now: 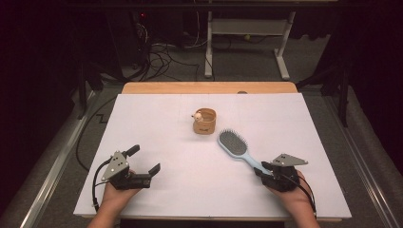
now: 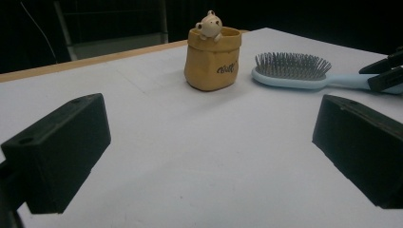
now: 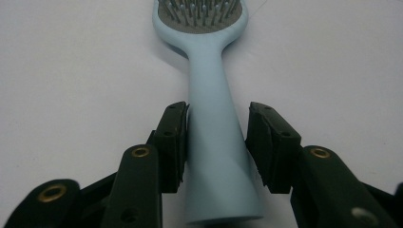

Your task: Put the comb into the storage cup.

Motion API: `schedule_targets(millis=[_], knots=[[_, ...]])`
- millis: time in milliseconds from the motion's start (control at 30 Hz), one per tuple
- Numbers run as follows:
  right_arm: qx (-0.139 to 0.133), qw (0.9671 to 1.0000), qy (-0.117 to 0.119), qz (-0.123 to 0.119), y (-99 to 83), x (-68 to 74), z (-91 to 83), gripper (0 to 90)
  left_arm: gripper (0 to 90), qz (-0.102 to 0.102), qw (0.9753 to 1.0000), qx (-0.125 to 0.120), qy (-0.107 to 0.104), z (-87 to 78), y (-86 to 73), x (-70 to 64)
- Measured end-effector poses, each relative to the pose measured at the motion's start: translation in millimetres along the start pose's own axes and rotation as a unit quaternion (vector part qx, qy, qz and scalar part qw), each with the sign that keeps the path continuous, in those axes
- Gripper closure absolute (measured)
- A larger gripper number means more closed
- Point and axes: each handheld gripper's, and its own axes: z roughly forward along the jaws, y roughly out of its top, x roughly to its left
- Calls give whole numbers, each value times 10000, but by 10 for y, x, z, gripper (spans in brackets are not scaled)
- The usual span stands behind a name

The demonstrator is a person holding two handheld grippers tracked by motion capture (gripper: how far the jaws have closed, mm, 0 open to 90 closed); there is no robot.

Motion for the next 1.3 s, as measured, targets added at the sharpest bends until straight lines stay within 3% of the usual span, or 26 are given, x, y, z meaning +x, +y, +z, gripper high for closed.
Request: schedule_targets(millis=[300,767,1300], knots=[[52,9999,0,-148,-5,18,-11,638,0,-7,10000,23,12,0,-4,11],[36,9999,-122,-76,-240,38,-289,638,0,-20,10000,-34,33,-24,4,23],[24,9999,-131,-35,-339,48,-386,630,0,-41,10000,-58,34,-29,11,29]])
